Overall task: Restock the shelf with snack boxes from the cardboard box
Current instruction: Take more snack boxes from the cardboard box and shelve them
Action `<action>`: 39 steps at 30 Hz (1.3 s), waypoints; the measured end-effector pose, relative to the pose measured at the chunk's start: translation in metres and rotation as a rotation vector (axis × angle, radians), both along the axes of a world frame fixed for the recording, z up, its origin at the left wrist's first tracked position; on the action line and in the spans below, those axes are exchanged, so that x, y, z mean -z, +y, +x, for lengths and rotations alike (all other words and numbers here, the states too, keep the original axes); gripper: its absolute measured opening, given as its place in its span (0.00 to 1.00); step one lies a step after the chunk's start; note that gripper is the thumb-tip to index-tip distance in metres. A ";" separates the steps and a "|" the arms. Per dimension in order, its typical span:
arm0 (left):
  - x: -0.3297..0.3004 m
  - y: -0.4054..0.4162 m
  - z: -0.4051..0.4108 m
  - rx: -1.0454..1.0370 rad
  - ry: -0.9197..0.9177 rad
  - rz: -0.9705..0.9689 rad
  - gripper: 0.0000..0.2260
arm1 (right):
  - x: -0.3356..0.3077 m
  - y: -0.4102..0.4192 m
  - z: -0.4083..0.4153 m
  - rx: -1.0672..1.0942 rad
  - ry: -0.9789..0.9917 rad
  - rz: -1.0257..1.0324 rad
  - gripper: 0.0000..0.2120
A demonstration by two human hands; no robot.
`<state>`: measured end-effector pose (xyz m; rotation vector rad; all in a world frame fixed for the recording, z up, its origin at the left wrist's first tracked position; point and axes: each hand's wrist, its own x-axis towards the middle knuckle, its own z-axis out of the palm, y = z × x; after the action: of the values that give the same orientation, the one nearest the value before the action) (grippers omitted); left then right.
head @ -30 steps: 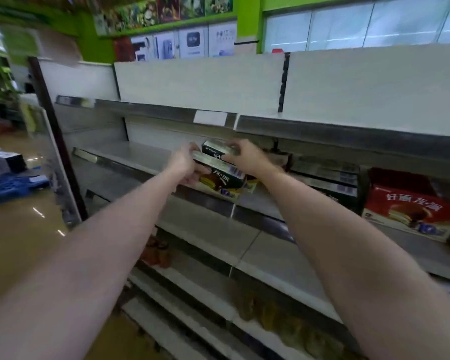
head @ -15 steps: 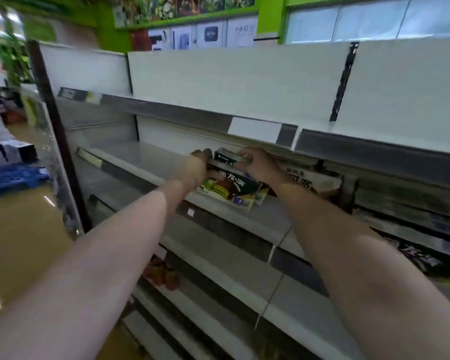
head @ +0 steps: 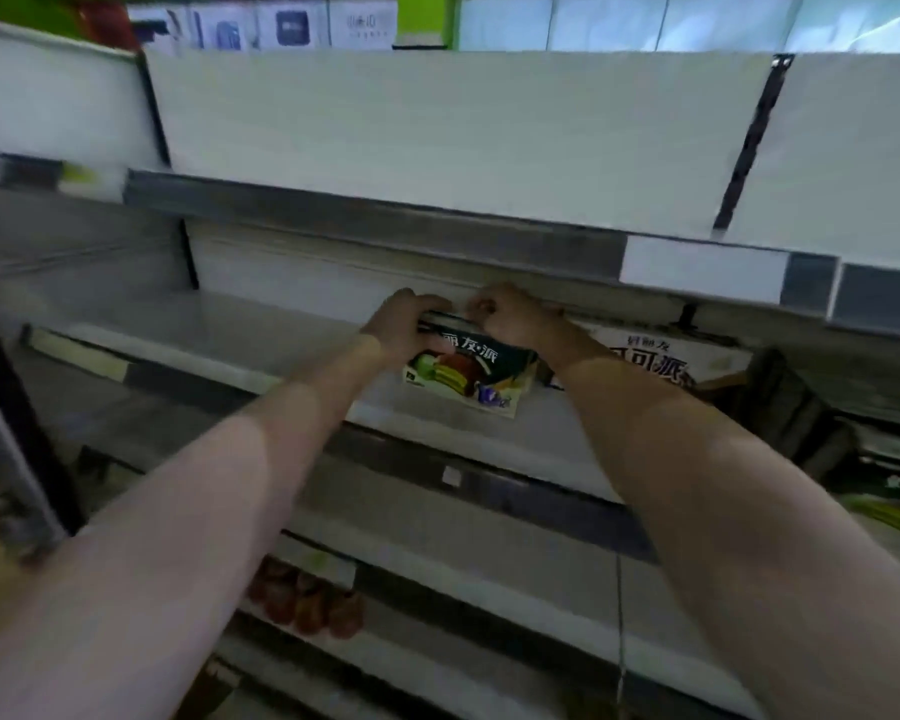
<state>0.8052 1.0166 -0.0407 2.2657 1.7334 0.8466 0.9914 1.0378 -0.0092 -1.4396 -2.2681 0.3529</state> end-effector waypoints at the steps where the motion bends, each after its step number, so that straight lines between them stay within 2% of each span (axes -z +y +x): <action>1: 0.000 0.004 -0.005 0.028 -0.001 0.012 0.30 | -0.002 0.001 -0.002 0.024 -0.026 -0.018 0.15; 3: -0.001 0.011 -0.017 0.073 0.007 0.029 0.29 | -0.005 0.005 -0.003 0.079 -0.076 -0.043 0.22; 7: -0.002 0.022 -0.049 0.073 -0.017 0.019 0.24 | -0.006 0.013 -0.003 0.146 -0.087 -0.031 0.12; 10: -0.003 0.030 -0.074 0.038 -0.004 -0.001 0.23 | -0.008 0.007 -0.006 0.147 -0.181 0.001 0.11; 12: -0.003 0.034 -0.085 0.017 0.001 -0.011 0.22 | -0.011 0.000 -0.007 0.144 -0.187 -0.048 0.12; 15: -0.006 0.039 -0.093 0.005 0.017 -0.021 0.23 | -0.014 -0.004 -0.007 0.140 -0.137 -0.115 0.16; 20: -0.006 0.047 -0.096 -0.008 -0.003 -0.039 0.24 | -0.017 -0.008 -0.006 0.195 -0.198 -0.136 0.24; 23: -0.007 0.047 -0.093 -0.010 0.001 -0.022 0.23 | -0.014 -0.003 -0.007 0.210 -0.198 -0.100 0.27; 25: -0.007 0.048 -0.089 0.005 -0.008 -0.004 0.22 | -0.012 0.000 -0.010 0.237 -0.267 -0.030 0.28; 28: -0.007 0.047 -0.082 0.042 -0.032 0.014 0.20 | -0.011 0.004 -0.012 0.363 -0.377 0.034 0.26; 33: -0.008 0.043 -0.057 0.146 -0.086 0.000 0.18 | -0.005 0.016 -0.015 0.389 -0.217 0.078 0.27; 36: -0.005 0.048 -0.042 0.147 -0.100 0.005 0.15 | 0.000 0.020 -0.013 0.410 -0.219 0.124 0.19; 39: -0.003 0.056 -0.028 0.101 -0.051 0.053 0.23 | -0.006 0.014 -0.004 0.469 -0.232 0.068 0.11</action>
<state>0.7772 1.0724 -0.0374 2.3216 1.5790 0.9308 0.9876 1.0517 -0.0033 -1.9943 -1.9938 -0.0400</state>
